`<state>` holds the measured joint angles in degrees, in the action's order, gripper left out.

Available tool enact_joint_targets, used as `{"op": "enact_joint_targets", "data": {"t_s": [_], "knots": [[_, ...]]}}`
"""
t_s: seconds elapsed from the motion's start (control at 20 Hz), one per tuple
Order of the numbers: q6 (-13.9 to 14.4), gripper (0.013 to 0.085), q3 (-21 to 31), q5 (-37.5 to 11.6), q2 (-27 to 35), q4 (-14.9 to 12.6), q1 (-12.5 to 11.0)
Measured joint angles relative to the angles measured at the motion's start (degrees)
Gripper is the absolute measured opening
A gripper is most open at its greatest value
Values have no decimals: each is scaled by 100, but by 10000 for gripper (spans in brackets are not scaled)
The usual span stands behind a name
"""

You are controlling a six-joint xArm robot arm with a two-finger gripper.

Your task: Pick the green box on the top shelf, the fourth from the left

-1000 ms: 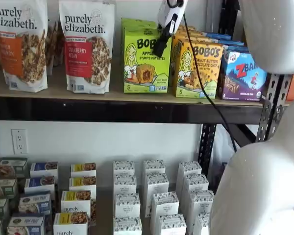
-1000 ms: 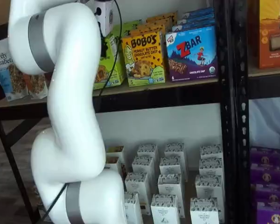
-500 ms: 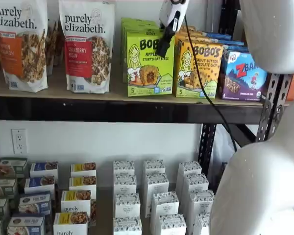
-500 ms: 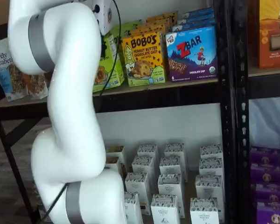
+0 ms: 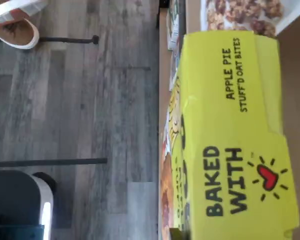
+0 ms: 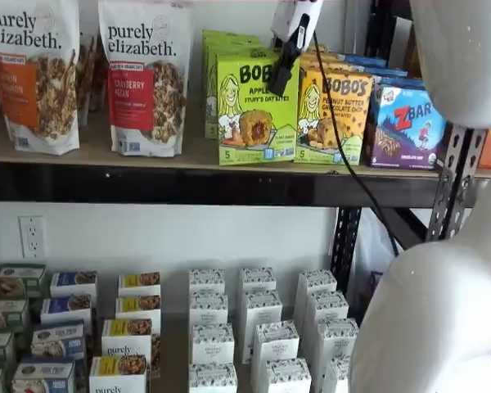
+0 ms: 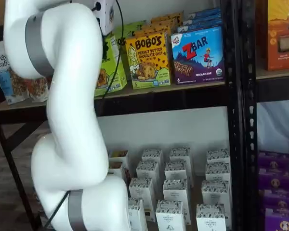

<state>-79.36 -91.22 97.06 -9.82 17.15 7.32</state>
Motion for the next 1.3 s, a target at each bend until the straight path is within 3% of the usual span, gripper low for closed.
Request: {"op": "enact_joint_targets", "data": {"t_s": [0.5, 1.3], "knots": [[-93, 330, 495, 277, -614, 40, -143], [-427, 330, 1120, 584, -1438, 76, -561]]}}
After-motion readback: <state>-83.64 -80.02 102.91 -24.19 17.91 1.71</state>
